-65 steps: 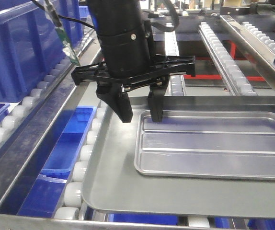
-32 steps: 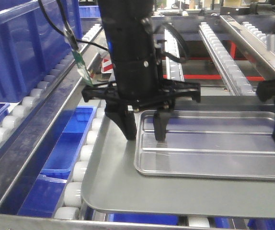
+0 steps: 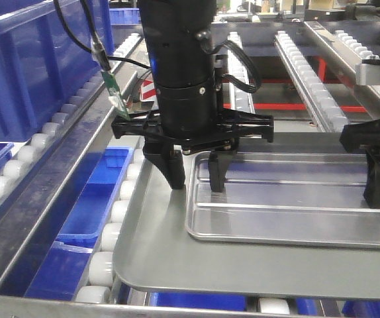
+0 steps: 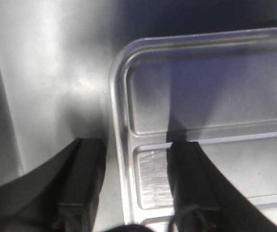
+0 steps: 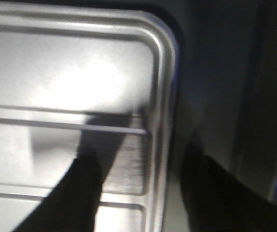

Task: Grab silver tray and place in blue box
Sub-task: 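Close both grippers on the top tray's rim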

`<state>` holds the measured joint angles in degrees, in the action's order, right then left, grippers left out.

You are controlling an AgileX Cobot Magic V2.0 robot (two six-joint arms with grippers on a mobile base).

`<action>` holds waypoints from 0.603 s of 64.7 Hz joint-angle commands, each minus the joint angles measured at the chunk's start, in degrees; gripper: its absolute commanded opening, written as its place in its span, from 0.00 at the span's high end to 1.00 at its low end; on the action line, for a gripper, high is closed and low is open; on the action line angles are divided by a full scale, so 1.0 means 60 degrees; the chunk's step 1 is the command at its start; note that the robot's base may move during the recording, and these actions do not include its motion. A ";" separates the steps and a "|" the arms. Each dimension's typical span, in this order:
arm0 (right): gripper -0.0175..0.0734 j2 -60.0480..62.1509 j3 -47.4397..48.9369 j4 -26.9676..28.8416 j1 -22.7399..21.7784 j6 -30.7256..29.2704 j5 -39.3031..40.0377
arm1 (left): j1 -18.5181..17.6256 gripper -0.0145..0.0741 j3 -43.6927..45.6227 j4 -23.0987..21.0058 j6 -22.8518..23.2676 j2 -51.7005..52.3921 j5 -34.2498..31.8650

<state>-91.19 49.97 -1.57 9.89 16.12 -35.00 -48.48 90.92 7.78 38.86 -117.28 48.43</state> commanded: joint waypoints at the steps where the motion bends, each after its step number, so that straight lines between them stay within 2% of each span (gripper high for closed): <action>1: 0.42 0.0180 0.0210 -0.0130 -0.0088 -0.0035 0.0324 | -0.0038 0.58 0.0244 0.0140 0.0127 0.0356 -0.0145; 8: 0.56 0.0180 0.0210 -0.0130 -0.0088 -0.0069 0.0335 | -0.0038 0.58 0.0244 0.0140 0.0127 0.0356 -0.0142; 13: 0.64 0.0180 0.0210 -0.0130 -0.0088 -0.0117 0.0335 | -0.0038 0.63 0.0244 0.0140 0.0127 0.0356 -0.0063; 20: 0.76 0.0180 0.0210 -0.0130 -0.0088 -0.0117 0.0335 | -0.0038 0.81 0.0244 0.0140 0.0127 0.0356 0.0009; 26: 0.75 0.0180 0.0210 -0.0130 -0.0088 -0.0117 0.0346 | -0.0038 0.97 0.0244 0.0140 0.0127 0.0356 0.0064; 30: 0.75 0.0180 0.0210 -0.0130 -0.0088 -0.0117 0.0337 | -0.0038 0.94 0.0244 0.0140 0.0127 0.0356 0.0111; 39: 0.75 0.0332 0.0222 -0.0130 -0.0088 -0.0117 0.0136 | -0.0038 0.94 0.0244 0.0332 0.0236 0.0433 0.0513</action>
<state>-91.22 50.20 -2.17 9.44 16.12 -35.22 -48.48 91.29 8.54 40.39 -117.28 50.46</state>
